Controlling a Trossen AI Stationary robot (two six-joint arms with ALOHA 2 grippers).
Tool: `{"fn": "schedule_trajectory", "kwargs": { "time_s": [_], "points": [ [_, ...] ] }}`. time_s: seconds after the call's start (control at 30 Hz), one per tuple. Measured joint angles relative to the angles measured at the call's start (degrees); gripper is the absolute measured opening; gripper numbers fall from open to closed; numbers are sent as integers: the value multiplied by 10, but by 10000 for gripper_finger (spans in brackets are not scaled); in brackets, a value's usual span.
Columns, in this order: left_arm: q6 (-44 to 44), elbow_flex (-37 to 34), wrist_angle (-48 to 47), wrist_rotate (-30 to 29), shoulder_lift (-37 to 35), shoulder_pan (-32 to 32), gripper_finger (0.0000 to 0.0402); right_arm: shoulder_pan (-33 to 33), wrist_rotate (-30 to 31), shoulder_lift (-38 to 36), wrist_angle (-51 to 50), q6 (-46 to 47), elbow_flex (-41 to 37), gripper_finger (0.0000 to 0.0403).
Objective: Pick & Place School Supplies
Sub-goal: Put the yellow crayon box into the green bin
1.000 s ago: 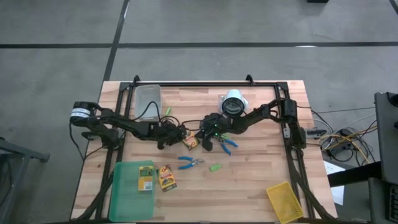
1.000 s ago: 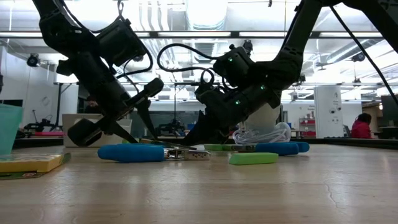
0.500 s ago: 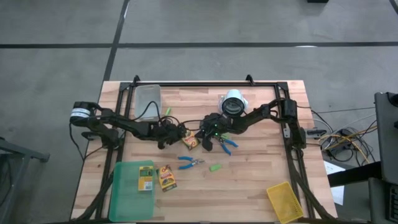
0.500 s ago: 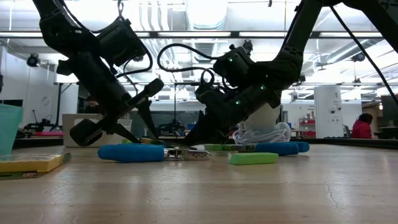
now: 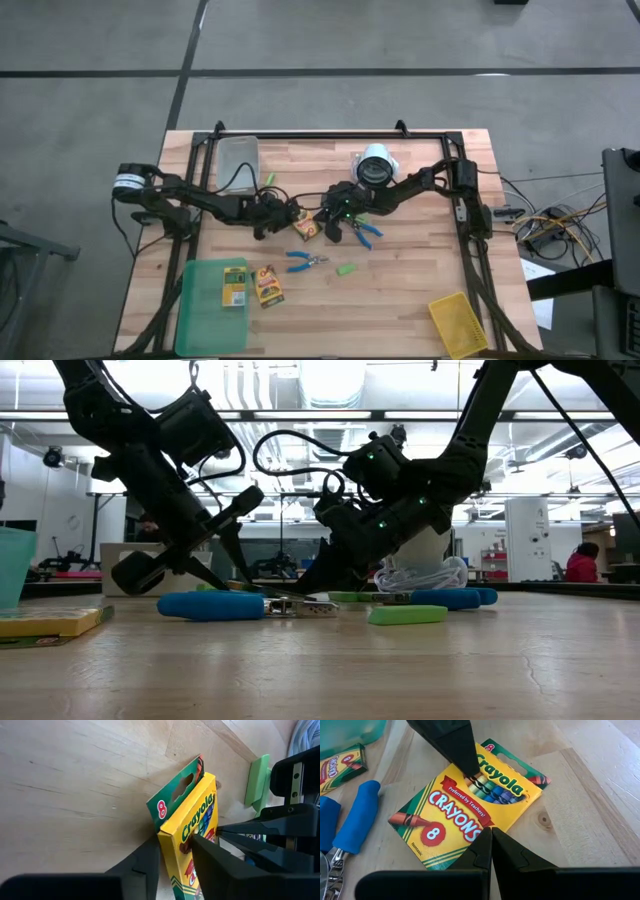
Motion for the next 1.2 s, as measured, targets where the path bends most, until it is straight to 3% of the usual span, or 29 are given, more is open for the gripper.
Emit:
{"fn": "schedule_trajectory", "kwargs": {
  "time_s": [0.23,0.47,0.7,1.2],
  "points": [
    [0,0,1,0,0,0,61,0,-1,0,1,0,0,8],
    [-1,1,4,0,0,0,52,0,3,-21,-5,-4,-1,8],
    [-1,1,4,1,0,0,51,-1,53,-106,-57,-33,-3,8],
    [15,7,4,3,-11,0,51,0,62,-247,-134,-47,-5,8]
  ]
}}
